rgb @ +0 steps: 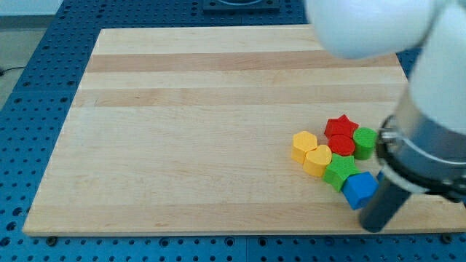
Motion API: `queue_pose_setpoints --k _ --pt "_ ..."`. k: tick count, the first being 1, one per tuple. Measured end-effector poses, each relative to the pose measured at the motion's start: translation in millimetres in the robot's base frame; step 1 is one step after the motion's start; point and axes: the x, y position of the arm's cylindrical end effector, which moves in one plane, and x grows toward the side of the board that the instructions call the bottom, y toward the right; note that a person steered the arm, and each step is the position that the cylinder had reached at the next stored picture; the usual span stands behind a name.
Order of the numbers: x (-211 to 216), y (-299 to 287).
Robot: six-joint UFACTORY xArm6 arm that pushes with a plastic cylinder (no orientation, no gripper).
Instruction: Push the cube into the green star
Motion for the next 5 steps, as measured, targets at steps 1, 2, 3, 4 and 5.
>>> queue_pose_setpoints --k 1,2,3,4,5 --pt "0.7 42.5" --pt "0.7 43.0" --pt "0.7 31.6" --pt "-9.8 7.3" --pt "-21.0 -20.2"
